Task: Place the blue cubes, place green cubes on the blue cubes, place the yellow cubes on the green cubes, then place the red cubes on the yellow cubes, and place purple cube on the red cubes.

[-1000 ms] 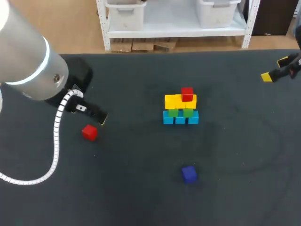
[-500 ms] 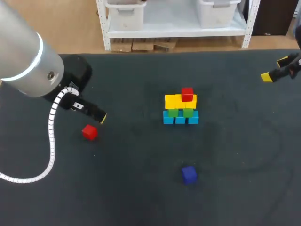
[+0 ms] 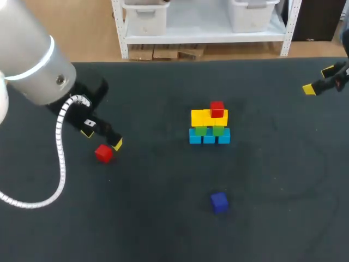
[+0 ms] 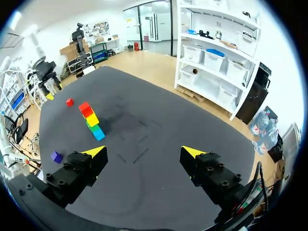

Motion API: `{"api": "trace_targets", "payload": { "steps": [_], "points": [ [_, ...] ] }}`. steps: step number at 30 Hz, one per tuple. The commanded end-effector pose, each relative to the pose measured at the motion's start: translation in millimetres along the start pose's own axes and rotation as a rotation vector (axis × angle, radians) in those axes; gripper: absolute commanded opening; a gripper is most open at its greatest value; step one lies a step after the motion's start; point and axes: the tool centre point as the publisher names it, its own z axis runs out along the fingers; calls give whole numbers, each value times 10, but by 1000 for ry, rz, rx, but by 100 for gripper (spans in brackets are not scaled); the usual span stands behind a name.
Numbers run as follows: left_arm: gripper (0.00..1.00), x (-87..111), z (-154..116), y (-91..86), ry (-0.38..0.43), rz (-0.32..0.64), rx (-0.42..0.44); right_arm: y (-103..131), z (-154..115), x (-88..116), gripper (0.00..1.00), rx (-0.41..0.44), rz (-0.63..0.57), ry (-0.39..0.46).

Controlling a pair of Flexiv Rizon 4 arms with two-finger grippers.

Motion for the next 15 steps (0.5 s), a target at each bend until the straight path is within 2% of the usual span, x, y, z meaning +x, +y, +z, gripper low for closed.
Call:
{"api": "trace_targets", "payload": {
  "steps": [1, 4, 10, 15],
  "points": [
    [100, -223, 259, 181, 163, -19, 114, -11, 5, 1, 100, -5, -1, -2],
    [100, -221, 350, 189, 241, -33, 117, -11, 5, 1, 100, -5, -1, -2],
    [100, -218, 466, 184, 343, -36, 119, -11, 5, 1, 100, -5, -1, -2],
    [100, -201, 474, 190, 391, -66, 84, -11, 5, 1, 100, -5, -1, -2]
  ]
}}
